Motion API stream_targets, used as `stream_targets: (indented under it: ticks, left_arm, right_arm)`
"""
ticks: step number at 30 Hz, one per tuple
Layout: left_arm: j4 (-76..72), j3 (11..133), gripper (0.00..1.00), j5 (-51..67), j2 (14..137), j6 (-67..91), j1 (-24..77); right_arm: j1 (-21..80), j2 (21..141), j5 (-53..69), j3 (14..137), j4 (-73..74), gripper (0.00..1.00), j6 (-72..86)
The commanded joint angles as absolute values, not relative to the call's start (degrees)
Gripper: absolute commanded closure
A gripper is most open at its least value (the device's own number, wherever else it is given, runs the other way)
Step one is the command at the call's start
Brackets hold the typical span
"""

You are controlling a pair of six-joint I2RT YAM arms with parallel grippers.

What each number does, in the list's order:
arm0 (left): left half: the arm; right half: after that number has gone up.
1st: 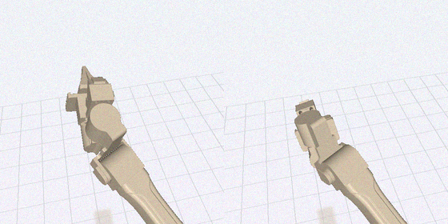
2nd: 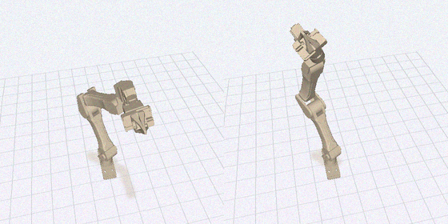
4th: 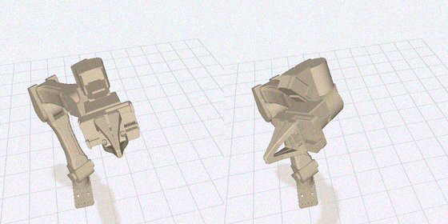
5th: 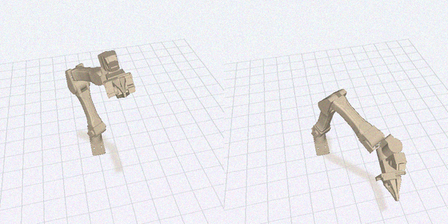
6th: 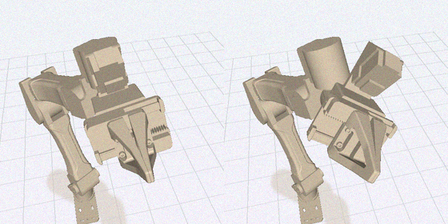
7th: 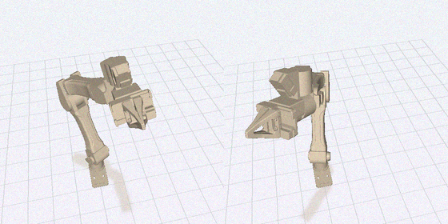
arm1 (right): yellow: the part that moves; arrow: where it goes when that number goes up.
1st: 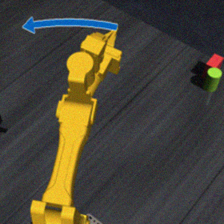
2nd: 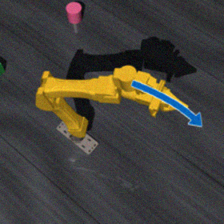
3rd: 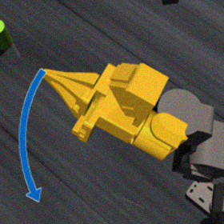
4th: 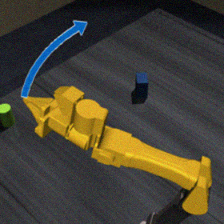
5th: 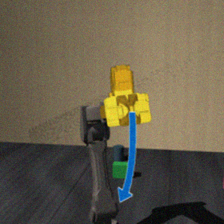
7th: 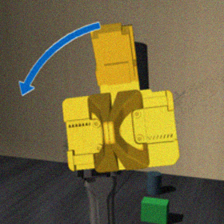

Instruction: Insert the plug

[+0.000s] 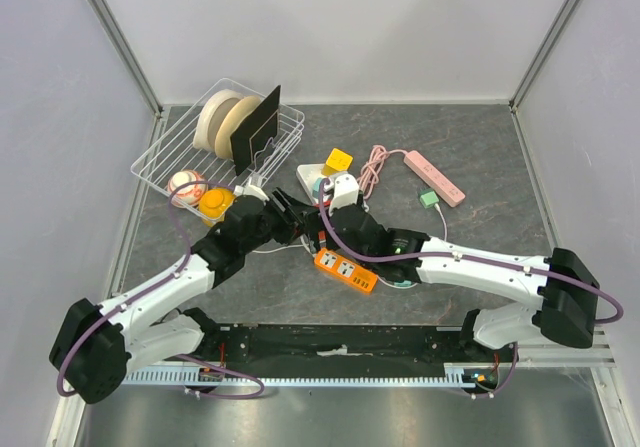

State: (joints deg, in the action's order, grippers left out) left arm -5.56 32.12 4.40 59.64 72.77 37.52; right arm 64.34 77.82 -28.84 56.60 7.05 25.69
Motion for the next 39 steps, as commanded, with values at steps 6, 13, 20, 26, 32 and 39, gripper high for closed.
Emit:
stream_targets:
  ticks: [6,13,20,26,32,39]
  left_arm:
    - [-7.6,32.6,0.98,4.8,56.7,74.9,38.2]
    - [-6.4,32.1,0.98,6.2,57.3,73.2,38.2]
    - [4.7,35.7,0.34,2.4,56.2,65.0,38.1]
    - [10.7,35.0,0.16,1.0,53.6,61.9,37.3]
    - [13.5,32.1,0.10,0.6,49.9,61.4,36.0]
    - [15.9,31.4,0.11,0.1,48.8,61.1,35.6]
  right_arm:
    - [64.2,79.7,-33.3,55.2,0.5,0.23,22.8]
    - [64.2,80.6,-34.5,53.8,-3.3,0.64,20.7]
    - [63.5,77.6,-29.6,48.4,-5.6,1.00,15.5]
    - [57.8,71.4,-16.1,41.6,-5.8,1.00,7.2]
    - [51.7,66.3,-1.4,39.4,-2.5,1.00,1.6]
    - [50.1,72.0,14.1,41.5,-1.3,1.00,-3.1]
